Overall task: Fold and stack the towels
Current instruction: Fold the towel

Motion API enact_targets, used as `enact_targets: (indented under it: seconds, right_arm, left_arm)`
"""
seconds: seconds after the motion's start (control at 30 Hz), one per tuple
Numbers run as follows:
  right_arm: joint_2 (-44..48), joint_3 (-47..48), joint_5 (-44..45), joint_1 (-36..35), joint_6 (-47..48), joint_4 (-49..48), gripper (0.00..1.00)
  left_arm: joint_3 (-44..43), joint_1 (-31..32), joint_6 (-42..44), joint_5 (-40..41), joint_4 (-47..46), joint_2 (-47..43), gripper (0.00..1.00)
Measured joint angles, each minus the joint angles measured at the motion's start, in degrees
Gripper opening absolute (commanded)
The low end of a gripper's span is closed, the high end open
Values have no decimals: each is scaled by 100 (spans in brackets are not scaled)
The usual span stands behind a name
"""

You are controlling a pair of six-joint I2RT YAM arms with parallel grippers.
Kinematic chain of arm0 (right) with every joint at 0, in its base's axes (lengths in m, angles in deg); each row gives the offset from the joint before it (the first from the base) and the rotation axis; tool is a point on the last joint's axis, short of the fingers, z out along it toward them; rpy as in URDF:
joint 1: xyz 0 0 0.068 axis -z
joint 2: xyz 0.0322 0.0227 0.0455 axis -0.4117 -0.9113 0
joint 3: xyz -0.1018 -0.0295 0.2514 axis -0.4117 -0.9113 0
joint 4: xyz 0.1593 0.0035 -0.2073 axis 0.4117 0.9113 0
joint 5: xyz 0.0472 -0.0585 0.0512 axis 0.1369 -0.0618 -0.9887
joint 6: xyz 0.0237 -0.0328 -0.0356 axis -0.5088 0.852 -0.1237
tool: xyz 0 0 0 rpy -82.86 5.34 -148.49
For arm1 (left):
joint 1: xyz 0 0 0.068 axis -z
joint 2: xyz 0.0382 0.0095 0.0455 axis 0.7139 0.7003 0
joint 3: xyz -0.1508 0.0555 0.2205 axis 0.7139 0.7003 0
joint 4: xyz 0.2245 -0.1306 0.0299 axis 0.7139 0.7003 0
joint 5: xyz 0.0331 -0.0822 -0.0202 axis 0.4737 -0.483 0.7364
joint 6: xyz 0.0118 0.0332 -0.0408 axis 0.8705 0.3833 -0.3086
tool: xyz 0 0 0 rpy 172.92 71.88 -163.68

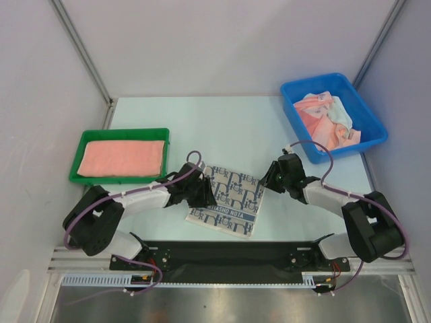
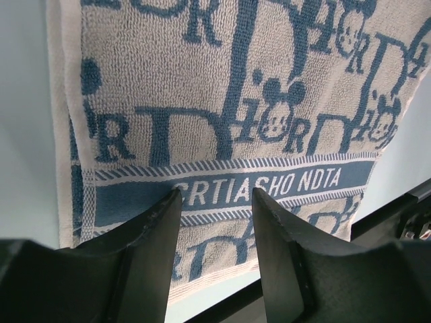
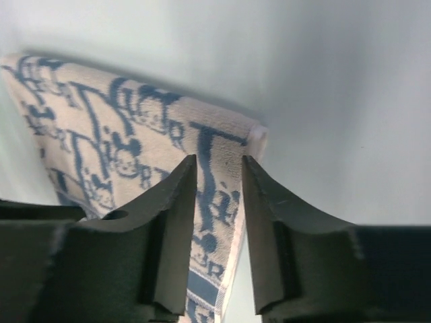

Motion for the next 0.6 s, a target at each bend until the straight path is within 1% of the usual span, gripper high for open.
enact_targets:
  seconds: [0.03, 0.13, 0.23, 0.43, 0.6]
  right_arm:
    - [-109, 0, 11, 4, 31, -22, 30]
    - [-385, -22, 35, 4, 140, -122, 20]
    - [-540, -55, 39, 4, 232, -326, 14]
    - [-817, 31, 11, 44, 428, -664, 13]
    - [-1373, 619, -28, 197, 654, -634, 13]
  left_arm:
    - [-2, 0, -4, 0, -11, 9, 53]
    - [31, 0, -59, 0, -74, 13, 52]
    - [94, -2, -127, 7, -157, -24, 53]
    - [214, -2, -297, 52, -299, -107, 55]
    - [66, 0, -450, 63, -192, -7, 57]
